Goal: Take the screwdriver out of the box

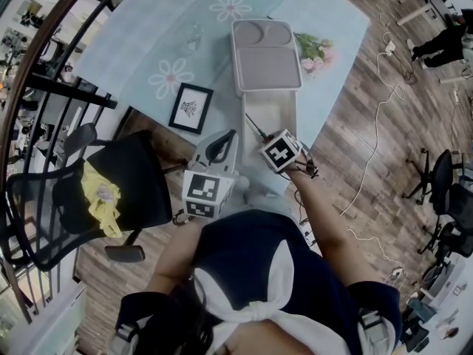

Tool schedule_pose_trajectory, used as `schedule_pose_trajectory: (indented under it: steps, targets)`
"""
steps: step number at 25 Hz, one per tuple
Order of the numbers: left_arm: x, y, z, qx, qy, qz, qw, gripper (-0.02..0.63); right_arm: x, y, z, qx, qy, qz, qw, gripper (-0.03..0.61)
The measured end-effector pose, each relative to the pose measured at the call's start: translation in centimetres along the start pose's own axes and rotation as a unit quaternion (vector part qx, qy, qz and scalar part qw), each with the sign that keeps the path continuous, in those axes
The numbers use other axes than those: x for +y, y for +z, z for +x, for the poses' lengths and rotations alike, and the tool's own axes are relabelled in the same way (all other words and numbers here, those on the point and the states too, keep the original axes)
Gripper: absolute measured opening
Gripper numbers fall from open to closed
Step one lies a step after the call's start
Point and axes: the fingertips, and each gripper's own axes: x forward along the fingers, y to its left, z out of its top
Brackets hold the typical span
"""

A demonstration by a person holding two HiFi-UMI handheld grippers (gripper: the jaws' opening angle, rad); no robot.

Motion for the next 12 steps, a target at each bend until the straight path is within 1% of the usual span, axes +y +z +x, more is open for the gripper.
schedule_pose_trajectory:
  steps: [9,12]
  targets:
    - [-0.3,-0.2,-0.1,0.005,0.000,0.004,1.0000,0.018,-0.5,0.3,-1.2,-0.021,-0.009,0.010,1.000,0.094]
    - [-0.5,-0.2,-0.2,0.004,-0.001,0.004,1.0000,0.018,-0.3,0.7,-1.9,-0.032,-0.005,0.004,0.999,0.094]
